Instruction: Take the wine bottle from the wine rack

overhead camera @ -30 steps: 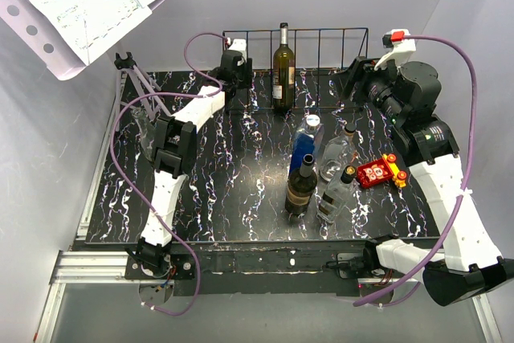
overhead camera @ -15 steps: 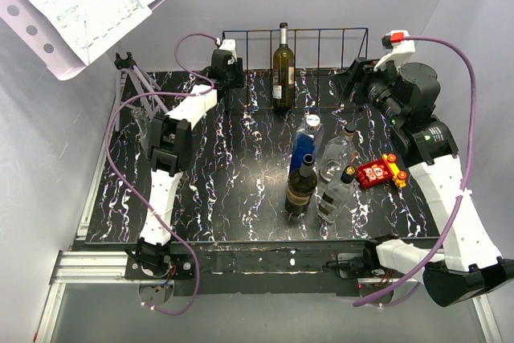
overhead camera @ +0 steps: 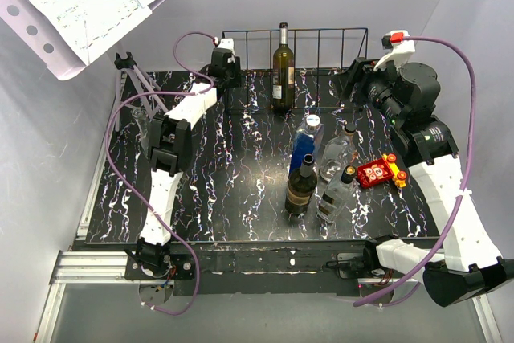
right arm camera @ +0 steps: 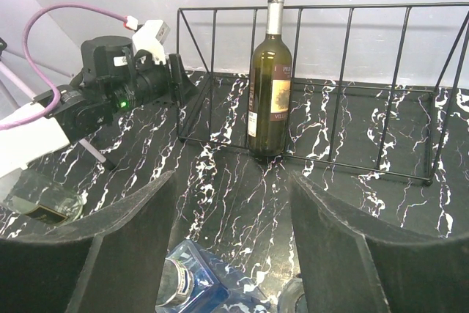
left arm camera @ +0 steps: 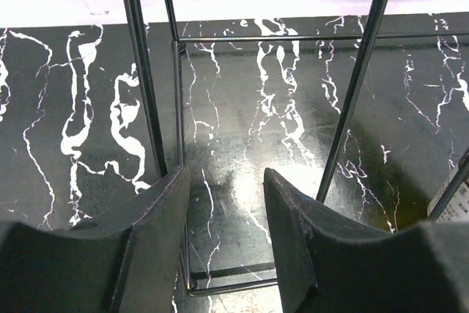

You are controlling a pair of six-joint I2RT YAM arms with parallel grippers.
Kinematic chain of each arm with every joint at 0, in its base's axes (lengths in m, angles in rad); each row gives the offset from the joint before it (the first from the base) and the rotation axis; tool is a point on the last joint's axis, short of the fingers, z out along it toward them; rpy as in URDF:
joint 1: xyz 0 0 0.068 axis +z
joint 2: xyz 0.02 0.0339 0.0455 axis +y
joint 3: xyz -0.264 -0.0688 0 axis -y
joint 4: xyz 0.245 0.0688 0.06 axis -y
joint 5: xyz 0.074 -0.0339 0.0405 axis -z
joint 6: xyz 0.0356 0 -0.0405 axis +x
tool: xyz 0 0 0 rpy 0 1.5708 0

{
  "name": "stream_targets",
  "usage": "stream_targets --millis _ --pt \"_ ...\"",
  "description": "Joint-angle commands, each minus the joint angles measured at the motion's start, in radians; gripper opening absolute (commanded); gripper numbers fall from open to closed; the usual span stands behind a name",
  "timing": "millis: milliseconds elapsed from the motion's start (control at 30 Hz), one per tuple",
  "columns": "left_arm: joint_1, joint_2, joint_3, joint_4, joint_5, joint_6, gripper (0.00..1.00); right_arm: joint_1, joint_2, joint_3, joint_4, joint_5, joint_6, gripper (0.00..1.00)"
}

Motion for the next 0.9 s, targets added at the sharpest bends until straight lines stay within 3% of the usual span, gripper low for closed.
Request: stream_targets --millis 0,733,867 --pt "0.041 0.015 0.057 -0.085 -0.072 -0.021 0.45 -0.001 -0.015 0.021 0.045 -0.016 -0.003 0.69" --pt "0.100 -0.009 0.063 -0.113 -0.201 0.017 0.43 -0.001 -0.020 0.005 0.056 -0.013 0.000 0.69" --pt "0.099 -0.039 0.058 -0.108 -0.148 0.008 0.48 -0.001 -0.024 0.003 0.057 -0.010 0.000 0.69"
